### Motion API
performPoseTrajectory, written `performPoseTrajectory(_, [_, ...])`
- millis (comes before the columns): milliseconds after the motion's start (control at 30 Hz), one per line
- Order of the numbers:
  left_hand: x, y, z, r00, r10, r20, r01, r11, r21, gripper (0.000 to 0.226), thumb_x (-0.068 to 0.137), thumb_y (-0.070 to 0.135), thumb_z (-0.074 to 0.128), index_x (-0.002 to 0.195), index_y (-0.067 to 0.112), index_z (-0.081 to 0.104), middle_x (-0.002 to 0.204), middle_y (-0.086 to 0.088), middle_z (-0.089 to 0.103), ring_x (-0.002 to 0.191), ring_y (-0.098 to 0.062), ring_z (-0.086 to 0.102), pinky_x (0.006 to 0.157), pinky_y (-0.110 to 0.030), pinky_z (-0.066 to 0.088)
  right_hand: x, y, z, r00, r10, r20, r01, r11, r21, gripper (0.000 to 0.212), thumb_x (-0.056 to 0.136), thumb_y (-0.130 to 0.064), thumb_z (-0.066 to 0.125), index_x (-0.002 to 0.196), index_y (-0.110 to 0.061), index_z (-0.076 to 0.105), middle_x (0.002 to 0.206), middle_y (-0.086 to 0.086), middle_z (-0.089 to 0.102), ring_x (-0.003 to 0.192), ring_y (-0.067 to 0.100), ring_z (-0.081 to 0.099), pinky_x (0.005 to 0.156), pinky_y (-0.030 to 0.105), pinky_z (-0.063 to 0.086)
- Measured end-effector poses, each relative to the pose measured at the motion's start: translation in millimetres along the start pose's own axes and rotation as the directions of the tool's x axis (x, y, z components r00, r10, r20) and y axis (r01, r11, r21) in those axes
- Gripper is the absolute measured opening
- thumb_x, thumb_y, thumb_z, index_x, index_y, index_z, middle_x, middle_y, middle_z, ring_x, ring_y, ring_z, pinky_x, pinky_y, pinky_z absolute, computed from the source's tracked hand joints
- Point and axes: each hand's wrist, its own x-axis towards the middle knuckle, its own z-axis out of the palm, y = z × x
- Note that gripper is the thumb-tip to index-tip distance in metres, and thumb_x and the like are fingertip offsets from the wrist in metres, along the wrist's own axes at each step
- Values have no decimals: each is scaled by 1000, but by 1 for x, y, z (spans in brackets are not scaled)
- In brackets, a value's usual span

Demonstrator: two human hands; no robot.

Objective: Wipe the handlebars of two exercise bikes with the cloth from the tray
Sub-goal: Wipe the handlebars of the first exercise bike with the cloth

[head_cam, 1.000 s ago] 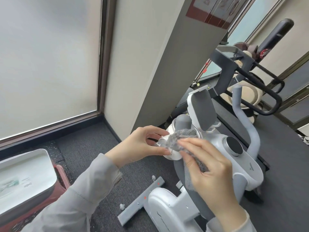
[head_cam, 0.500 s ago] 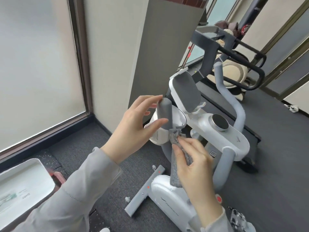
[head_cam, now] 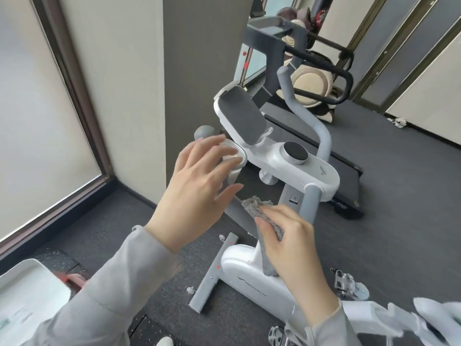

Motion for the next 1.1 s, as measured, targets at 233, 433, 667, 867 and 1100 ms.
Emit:
performPoseTrajectory(233, [-4, -3, 8, 995, 36, 96, -36, 999, 3, 27, 86, 24, 63, 110, 13, 64, 123, -1, 60, 130, -21, 41, 114, -37, 21, -7, 18, -24, 996, 78, 34, -76, 996, -54, 10, 81, 0, 68, 85, -6, 74, 80, 1, 70, 81, 7, 59, 70, 7, 42])
performPoseTrajectory(433, [4, -15, -2, 1000, -17, -9, 17, 999, 48, 29, 87, 22, 59, 113, 10, 62, 137, -1, 50, 135, -22, 34, 110, -34, 22, 51, -9, -8, 998, 0, -61, 5, 997, 81, 14, 85, -8, 65, 96, -6, 73, 94, 4, 74, 88, 7, 63, 80, 8, 43])
performPoseTrajectory(667, [8, -24, -5, 1000, -19, 25, 20, 1000, -17, 36, 87, 26, 59, 119, 8, 58, 135, -2, 51, 132, -24, 37, 107, -41, 36, 69, -11, 20, 958, 27, 284, -57, 994, 97, 31, 91, -20, 56, 60, -19, 57, 50, -6, 54, 56, 11, 45, 55, 20, 35])
performPoseTrajectory(867, [7, -25, -4, 1000, 4, 23, -3, 999, -47, 36, 88, 25, 58, 119, 6, 58, 133, -3, 52, 133, -25, 36, 108, -41, 35, 50, 19, -5, 913, 75, 401, -99, 994, 40, 23, 92, -21, 54, 82, -2, 63, 75, 20, 64, 79, 31, 57, 71, 30, 43])
performPoseTrajectory(1100, [6, -27, 1, 1000, 8, -5, -8, 998, -66, 31, 89, 20, 57, 117, 8, 59, 132, -5, 52, 133, -25, 34, 110, -39, 33, 67, 13, -4, 881, 105, 461, -188, 972, 138, 17, 89, -18, 60, 99, -15, 74, 98, -4, 75, 94, -1, 63, 87, 18, 45])
